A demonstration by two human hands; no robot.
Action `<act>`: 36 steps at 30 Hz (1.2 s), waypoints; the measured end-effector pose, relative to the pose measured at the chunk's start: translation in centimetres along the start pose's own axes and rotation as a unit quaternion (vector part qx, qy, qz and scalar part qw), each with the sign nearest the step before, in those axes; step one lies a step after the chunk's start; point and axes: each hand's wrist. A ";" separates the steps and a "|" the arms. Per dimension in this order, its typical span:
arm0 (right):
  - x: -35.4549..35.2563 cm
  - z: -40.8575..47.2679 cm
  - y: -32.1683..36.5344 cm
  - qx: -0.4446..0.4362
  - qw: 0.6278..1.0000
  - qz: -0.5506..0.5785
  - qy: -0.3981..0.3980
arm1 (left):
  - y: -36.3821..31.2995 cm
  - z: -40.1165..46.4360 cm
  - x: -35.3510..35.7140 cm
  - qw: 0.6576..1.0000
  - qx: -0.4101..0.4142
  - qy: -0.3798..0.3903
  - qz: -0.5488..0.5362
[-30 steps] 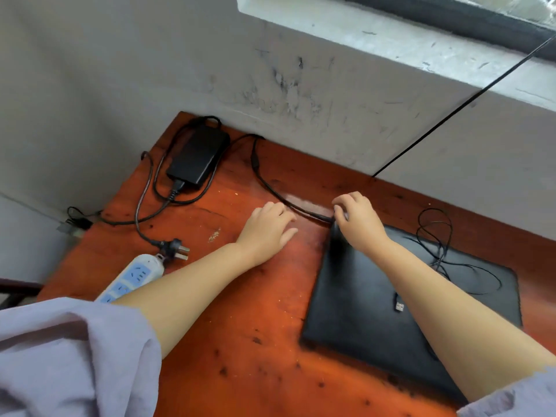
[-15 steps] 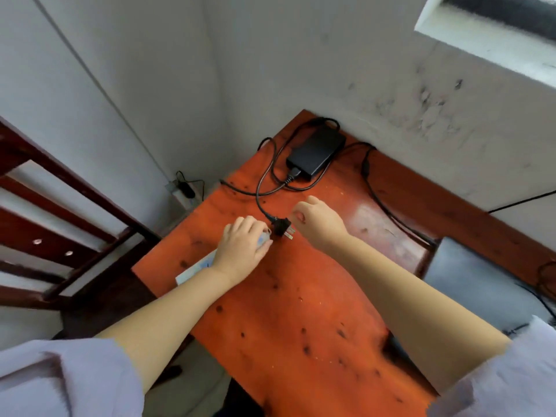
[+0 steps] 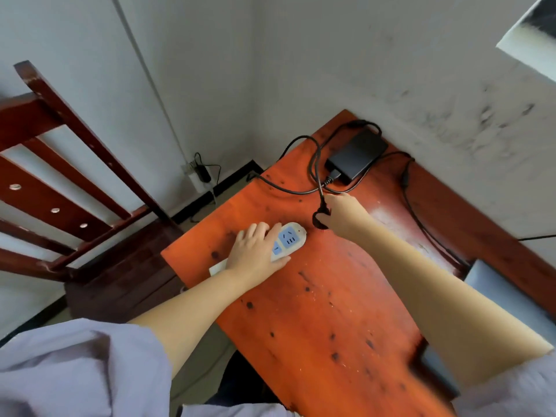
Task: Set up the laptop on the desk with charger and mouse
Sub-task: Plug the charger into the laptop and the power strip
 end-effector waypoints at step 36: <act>0.5 -1.6 4.6 -0.233 0.967 -0.105 0.010 | -0.3 0.2 -0.2 0.999 0.001 -0.028 0.017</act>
Point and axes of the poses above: each hand's wrist, its own z-axis towards the middle knuckle, its own x-axis out of the palm, y = z × x, and after that the axes turned 5 degrees about x, right-handed
